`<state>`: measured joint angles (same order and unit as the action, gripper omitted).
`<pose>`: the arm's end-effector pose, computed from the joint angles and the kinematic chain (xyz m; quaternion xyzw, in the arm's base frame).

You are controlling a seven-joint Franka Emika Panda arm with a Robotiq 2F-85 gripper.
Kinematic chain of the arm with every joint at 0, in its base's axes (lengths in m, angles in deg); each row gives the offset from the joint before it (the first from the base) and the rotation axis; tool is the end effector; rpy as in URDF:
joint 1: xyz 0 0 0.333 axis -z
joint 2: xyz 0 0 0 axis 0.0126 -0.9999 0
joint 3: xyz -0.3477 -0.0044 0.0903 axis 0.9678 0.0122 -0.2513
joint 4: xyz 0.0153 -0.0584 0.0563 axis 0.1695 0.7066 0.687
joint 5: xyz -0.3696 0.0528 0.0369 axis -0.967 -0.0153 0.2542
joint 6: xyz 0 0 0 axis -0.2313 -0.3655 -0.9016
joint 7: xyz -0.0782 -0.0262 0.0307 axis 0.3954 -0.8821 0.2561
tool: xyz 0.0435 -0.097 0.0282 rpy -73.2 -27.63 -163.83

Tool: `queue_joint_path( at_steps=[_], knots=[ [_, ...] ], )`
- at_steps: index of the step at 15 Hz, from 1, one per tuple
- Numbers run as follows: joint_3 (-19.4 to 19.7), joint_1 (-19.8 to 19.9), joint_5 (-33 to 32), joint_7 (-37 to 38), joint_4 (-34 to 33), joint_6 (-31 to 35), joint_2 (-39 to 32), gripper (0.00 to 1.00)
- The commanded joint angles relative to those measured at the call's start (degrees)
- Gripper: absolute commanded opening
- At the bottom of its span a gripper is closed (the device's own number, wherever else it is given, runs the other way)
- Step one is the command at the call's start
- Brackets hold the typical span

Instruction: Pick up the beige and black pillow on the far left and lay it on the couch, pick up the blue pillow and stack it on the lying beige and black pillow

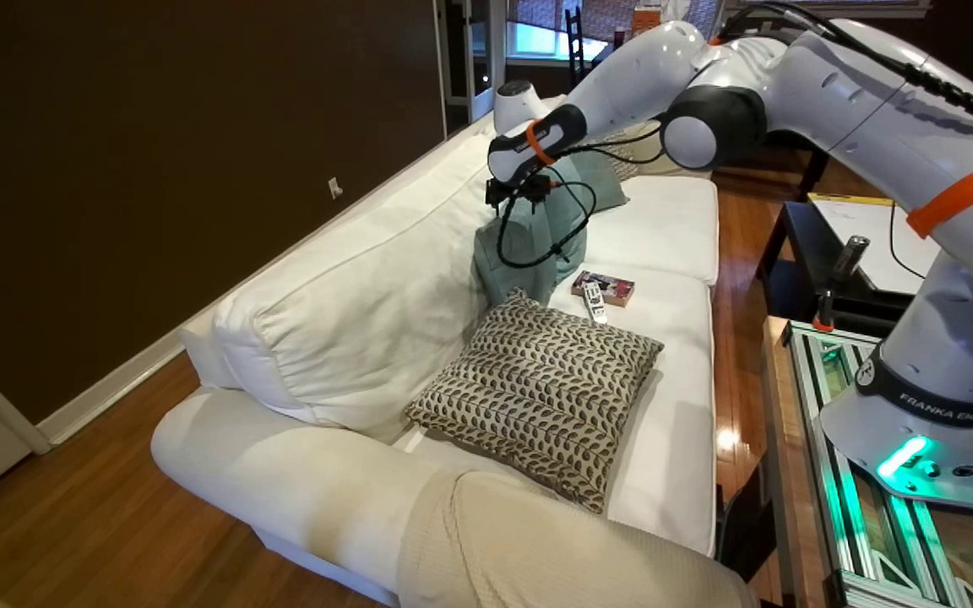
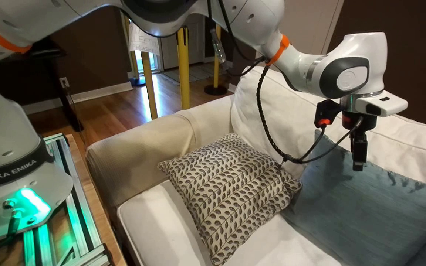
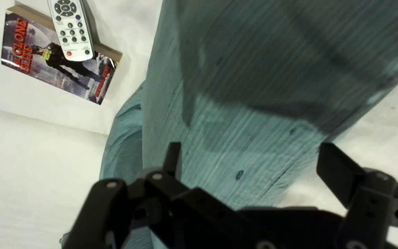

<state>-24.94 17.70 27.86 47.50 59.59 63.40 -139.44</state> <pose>0.7209 -0.3950 0.2183 0.8223 -0.5417 0.1330 0.1124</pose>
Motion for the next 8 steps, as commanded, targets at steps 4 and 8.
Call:
queue_joint_path(
  at_steps=[4,8],
  knots=[
    [-3.1,3.5,2.4,0.7,-16.7,-11.8,-10.9,0.89],
    [-5.2,4.9,2.0,1.2,-20.2,-14.8,-13.1,0.52]
  ],
)
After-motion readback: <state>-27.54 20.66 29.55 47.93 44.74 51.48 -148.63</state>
